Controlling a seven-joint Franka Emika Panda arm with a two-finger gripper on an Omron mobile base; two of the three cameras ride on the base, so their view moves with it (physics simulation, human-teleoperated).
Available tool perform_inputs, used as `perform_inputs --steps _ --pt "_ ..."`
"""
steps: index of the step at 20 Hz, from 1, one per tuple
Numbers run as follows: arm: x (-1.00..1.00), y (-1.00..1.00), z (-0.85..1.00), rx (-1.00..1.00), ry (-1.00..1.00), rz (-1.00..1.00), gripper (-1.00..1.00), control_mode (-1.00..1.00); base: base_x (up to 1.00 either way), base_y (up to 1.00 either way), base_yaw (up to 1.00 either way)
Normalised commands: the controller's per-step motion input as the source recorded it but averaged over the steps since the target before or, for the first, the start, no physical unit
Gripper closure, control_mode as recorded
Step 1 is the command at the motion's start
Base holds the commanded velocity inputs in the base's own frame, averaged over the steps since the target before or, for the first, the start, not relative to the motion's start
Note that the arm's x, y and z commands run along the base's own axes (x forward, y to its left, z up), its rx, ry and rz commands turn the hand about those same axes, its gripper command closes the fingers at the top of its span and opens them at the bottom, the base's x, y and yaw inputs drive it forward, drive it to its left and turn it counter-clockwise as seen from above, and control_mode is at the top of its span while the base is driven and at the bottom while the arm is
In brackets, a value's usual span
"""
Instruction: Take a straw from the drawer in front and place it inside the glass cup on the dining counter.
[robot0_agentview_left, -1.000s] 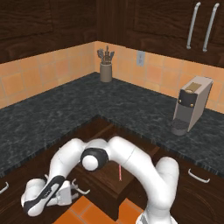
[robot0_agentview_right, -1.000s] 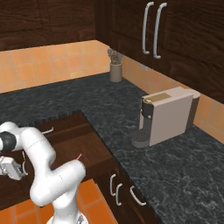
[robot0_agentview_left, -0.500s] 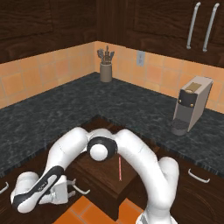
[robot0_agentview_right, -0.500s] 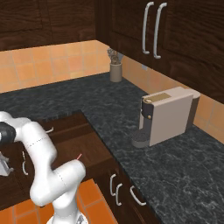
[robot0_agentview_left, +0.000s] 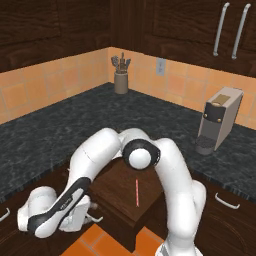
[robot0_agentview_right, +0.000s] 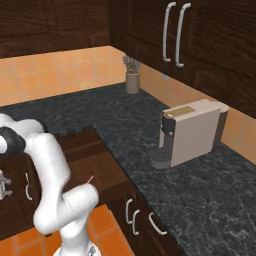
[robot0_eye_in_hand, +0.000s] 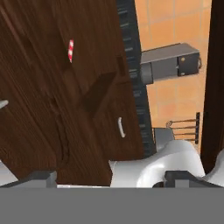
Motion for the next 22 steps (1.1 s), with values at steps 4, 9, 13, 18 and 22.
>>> perform_inputs --steps 4,9,13,18,22 --pt "-0.09 -0.20 0.69 0.37 0.06 0.15 -1.00 -1.00 0.00 0.00 0.00" --pt "-0.02 -0.07 0.94 0.21 0.22 0.16 -1.00 -1.00 0.00 0.00 0.00" --pt "0.03 -0.43 0.44 0.14 0.28 0.09 -1.00 -1.00 0.00 0.00 0.00" --pt "0.00 -0.55 0.27 0.30 0.12 0.03 -1.00 -1.00 0.00 0.00 0.00" --pt "0.08 -0.52 0.26 0.39 0.13 0.02 -1.00 -1.00 0.00 0.00 0.00"
